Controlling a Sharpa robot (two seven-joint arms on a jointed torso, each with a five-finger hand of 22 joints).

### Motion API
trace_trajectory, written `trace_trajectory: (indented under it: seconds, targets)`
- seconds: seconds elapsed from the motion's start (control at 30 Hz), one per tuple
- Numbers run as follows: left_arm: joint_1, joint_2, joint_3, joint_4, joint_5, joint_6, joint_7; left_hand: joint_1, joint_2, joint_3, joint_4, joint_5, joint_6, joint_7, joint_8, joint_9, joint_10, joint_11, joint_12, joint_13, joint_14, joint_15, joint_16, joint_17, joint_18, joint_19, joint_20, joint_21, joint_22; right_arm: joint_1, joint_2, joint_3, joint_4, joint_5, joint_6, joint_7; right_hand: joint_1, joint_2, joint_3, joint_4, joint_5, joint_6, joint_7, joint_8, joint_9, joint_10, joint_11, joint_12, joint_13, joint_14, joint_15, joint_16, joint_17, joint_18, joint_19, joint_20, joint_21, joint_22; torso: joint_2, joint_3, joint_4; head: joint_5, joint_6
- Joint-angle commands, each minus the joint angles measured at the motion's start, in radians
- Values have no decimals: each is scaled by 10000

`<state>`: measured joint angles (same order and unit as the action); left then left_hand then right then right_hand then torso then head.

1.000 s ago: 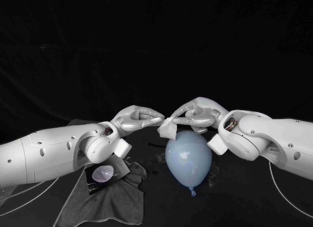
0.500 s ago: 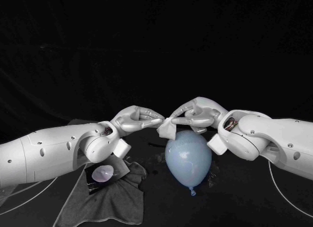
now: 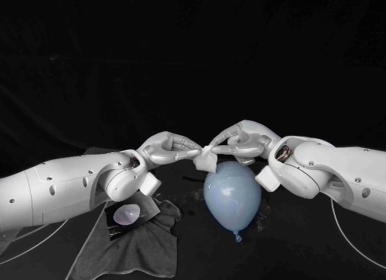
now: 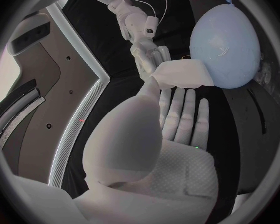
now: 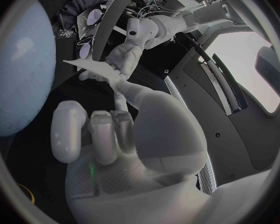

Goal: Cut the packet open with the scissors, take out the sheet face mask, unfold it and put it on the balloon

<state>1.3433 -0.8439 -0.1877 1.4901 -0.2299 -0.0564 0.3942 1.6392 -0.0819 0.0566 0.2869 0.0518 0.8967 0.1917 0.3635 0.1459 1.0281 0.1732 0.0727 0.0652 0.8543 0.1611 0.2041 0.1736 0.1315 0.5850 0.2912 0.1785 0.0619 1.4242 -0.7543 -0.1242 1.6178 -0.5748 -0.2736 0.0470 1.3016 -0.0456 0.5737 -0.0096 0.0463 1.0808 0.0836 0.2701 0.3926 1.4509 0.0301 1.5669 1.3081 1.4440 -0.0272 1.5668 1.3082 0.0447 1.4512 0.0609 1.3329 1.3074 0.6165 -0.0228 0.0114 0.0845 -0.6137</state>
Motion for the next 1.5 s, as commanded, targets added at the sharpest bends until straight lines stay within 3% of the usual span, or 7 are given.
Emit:
trace_trajectory:
  seconds: [0.03, 0.5, 0.87, 1.33, 1.5]
  targets:
    - [5, 7, 16, 45, -276, -106, -36, 40, -13, -58, 2, -38, 102, -11, -60, -13, 86, -6, -58, -5, 97, -19, 52, 16, 63, 76, 10, 45, 9, 3, 13, 5, 7, -101, 157, 121, -8, 94, 18, -26, 24, 48, -11, 29, 925, 1199, -238, 38, 2627, 1268, -273, 40, 2626, 78, 11, -54, 10, 1723, 3, -2, 5, 20, -13]
    - [5, 6, 20, 107, -238, -63, 33, 213, 464, 168, 17, -35, 402, -145, -84, -10, 308, -95, -55, -7, 326, -100, 85, 81, 58, 198, -2, 0, -3, -8, 56, 5, -8, -108, 199, 94, -8, 94, 18, -26, 24, 48, -11, 29, 925, 1199, -238, 38, 2627, 1268, -273, 40, 2626, 78, 11, -54, 10, 1723, 1, -2, 4, 37, -47]
    - [5, -7, 22, 203, -5, 100, 67, 311, 594, 297, 9, -35, 498, -212, -97, -5, 373, -106, -69, -14, 374, -108, 73, 99, 86, 148, -4, -53, -14, -16, 72, 4, -43, -178, 179, 58, -8, 94, 18, -26, 24, 48, -11, 29, 925, 1199, -238, 38, 2627, 1268, -273, 40, 2626, 78, 11, -54, 10, 1723, -1, -1, 1, 39, -70]
    - [5, -56, 22, 272, 866, 462, 116, 824, 1094, 1239, -23, -31, 914, -519, 91, 168, 898, -196, -33, -14, 562, -158, 37, 162, 333, 261, -12, -141, 4, -18, 84, 3, -118, -321, 161, -29, -8, 94, 18, -26, 24, 48, -11, 29, 925, 1199, -238, 38, 2627, 1268, -273, 40, 2626, 78, 11, -54, 10, 1723, -2, -1, -5, 50, -120]
    - [5, -69, 22, 271, 1176, 578, 126, 784, 1093, 1636, 2, -32, 902, -624, 187, 286, 1089, -223, -72, -25, 685, -201, 35, 199, 413, 673, -1, -42, 50, -22, 96, 0, -183, -412, 153, -101, -8, 94, 18, -26, 24, 48, -11, 29, 925, 1199, -238, 38, 2627, 1268, -273, 40, 2626, 78, 11, -54, 10, 1723, -4, -2, 1, 62, -121]
